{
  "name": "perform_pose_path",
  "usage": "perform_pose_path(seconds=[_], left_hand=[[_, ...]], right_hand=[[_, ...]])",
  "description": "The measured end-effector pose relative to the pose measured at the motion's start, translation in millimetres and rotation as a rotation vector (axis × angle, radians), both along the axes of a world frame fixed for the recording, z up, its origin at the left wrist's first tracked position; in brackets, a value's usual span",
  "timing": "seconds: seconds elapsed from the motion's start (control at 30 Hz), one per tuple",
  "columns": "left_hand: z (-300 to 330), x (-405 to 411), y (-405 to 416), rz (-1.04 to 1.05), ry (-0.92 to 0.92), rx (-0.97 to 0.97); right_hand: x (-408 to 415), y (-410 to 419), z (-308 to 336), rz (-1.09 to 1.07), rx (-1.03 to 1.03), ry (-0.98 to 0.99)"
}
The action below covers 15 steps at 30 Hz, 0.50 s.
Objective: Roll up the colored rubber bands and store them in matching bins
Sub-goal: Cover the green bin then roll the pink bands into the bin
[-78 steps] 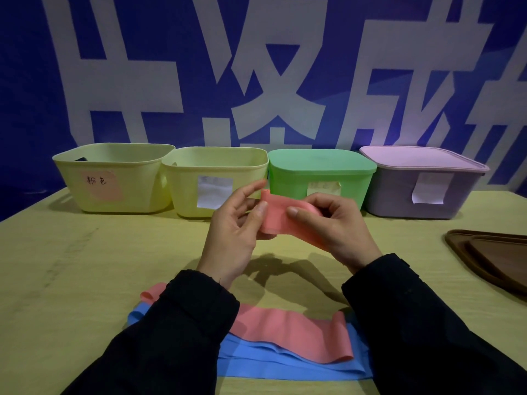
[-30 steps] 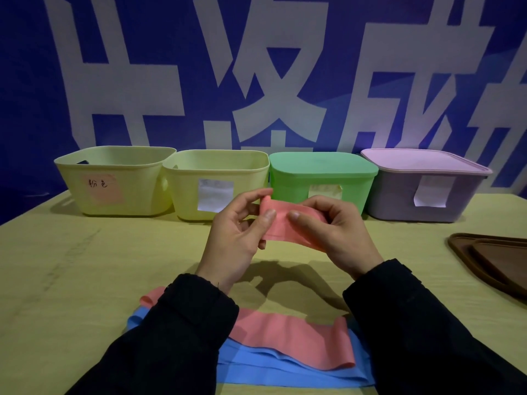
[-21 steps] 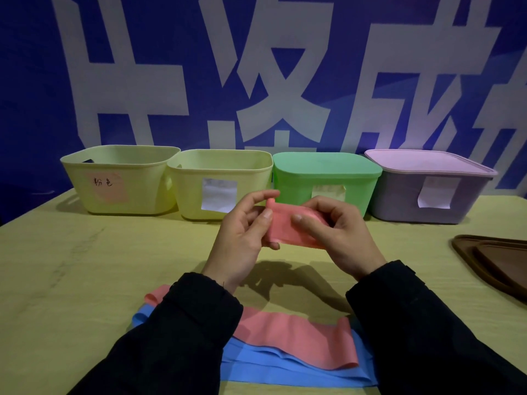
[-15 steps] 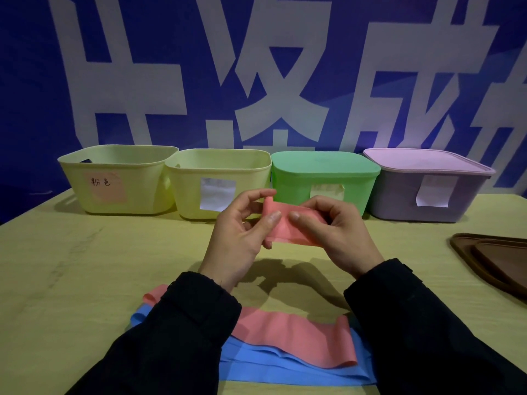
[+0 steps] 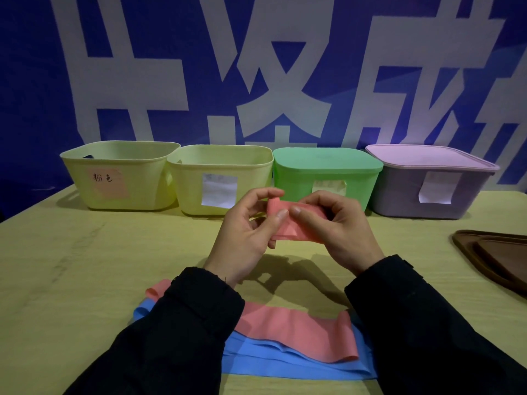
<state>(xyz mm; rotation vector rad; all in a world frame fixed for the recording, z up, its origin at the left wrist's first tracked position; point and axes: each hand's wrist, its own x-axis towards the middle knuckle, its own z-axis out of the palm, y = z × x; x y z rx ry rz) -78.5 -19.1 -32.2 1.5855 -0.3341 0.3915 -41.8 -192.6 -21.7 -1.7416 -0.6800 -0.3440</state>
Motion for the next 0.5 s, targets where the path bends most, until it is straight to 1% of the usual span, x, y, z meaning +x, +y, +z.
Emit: perform_pose_path(seconds=[0.2, 0.4, 0.5], left_hand=[[2.1, -0.3, -1.6, 0.063, 0.014, -0.037], [6.3, -3.4, -2.8, 0.089, -0.023, -0.084], [6.4, -5.1, -2.1, 0.029, -0.039, -0.134]], right_hand=[[2.1, -0.5, 2.4, -0.012, 0.048, -0.01], [0.7, -3.2, 7.4, 0.015, 0.086, -0.005], [0.4, -1.4, 4.7, 0.032, 0.105, 0.015]])
